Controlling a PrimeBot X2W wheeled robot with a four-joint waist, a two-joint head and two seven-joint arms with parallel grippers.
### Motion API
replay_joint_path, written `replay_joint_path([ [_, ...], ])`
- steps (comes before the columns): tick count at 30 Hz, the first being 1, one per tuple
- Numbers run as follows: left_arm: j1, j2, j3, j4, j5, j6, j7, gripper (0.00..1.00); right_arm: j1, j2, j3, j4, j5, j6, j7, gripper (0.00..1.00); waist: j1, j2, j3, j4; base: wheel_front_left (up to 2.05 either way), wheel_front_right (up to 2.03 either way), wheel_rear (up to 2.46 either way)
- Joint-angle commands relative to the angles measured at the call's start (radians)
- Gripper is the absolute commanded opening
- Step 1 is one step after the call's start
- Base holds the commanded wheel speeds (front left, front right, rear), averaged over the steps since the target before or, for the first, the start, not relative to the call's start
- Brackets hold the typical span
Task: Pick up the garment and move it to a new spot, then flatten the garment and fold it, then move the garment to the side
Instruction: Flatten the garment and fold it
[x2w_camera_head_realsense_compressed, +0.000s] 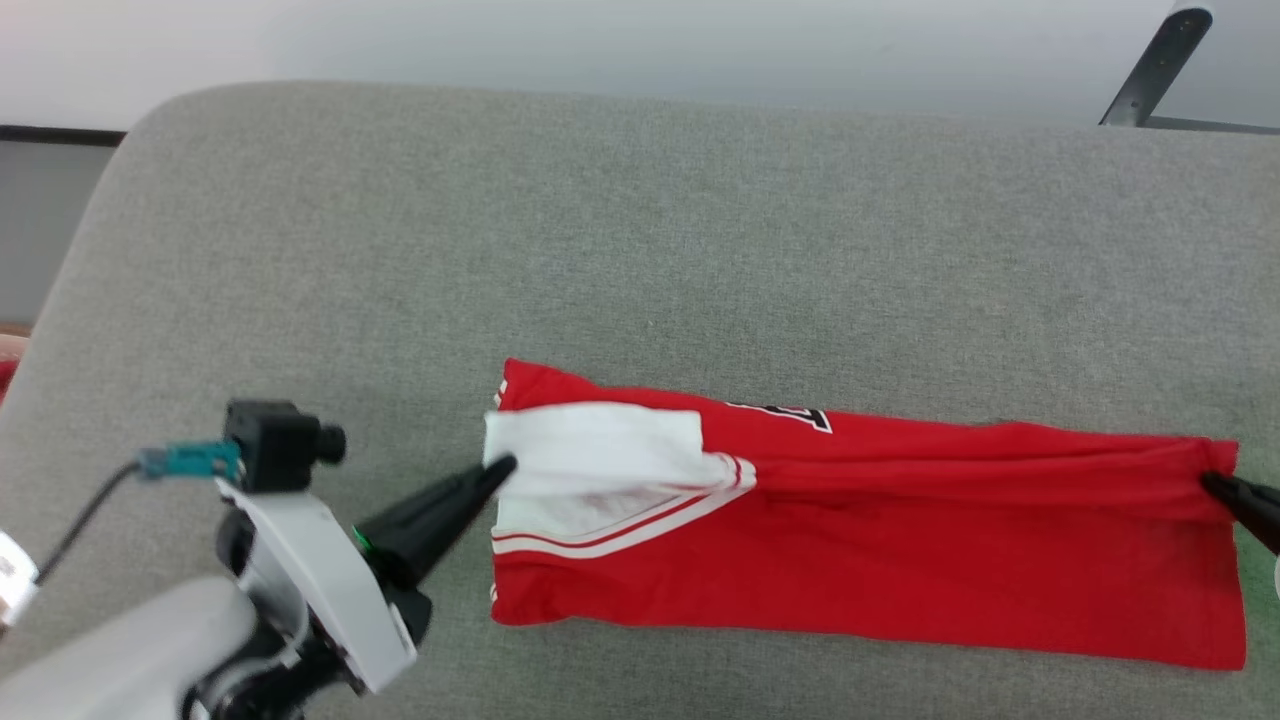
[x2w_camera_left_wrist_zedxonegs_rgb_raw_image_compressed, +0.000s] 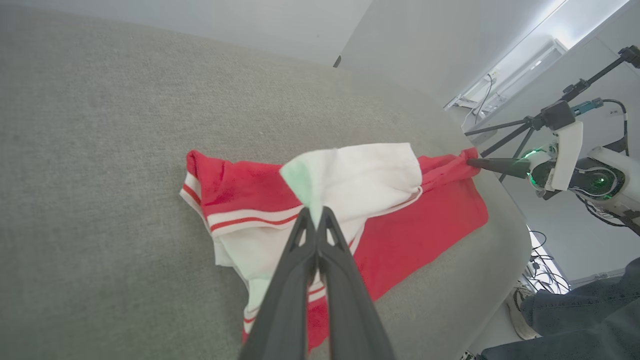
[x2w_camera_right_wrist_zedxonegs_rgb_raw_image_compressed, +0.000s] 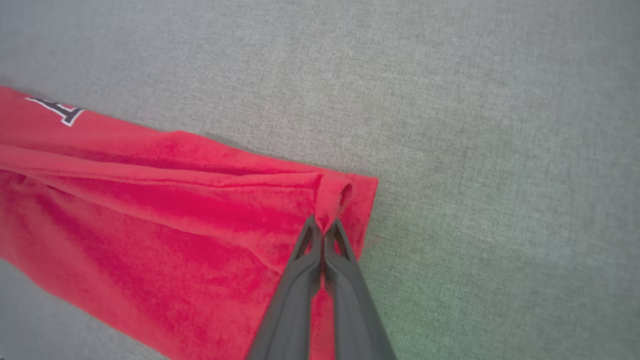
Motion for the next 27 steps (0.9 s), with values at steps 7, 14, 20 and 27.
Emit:
replay_joint_path([
  [7, 0.053, -0.079, -0.046, 0.075, 0.019, 0.019, -0.008, 0.00, 0.104, 0.068, -0.101, -0.025, -0.024, -0.001, 0.045, 0.00, 0.0000, 0.0000, 0.027, -0.006, 0.00, 0.00, 0.00],
  [14, 0.055, -0.139, -0.077, 0.185, 0.063, 0.030, -0.004, 0.00, 0.136, 0.141, -0.156, -0.023, -0.095, -0.001, 0.077, 0.09, 0.0000, 0.0000, 0.039, -0.012, 0.00, 0.00, 0.00],
  [20, 0.075, -0.150, -0.036, 0.208, 0.068, 0.049, -0.072, 1.00, 0.164, 0.170, -0.213, -0.069, -0.116, -0.001, 0.088, 1.00, 0.0000, 0.0000, 0.018, -0.011, 0.00, 0.00, 0.00],
  [27, 0.161, -0.161, 0.146, 0.168, 0.118, 0.165, -0.111, 1.00, 0.217, 0.140, -0.316, -0.150, -0.098, -0.001, 0.153, 1.00, 0.0000, 0.0000, -0.018, 0.012, 0.00, 0.00, 0.00],
])
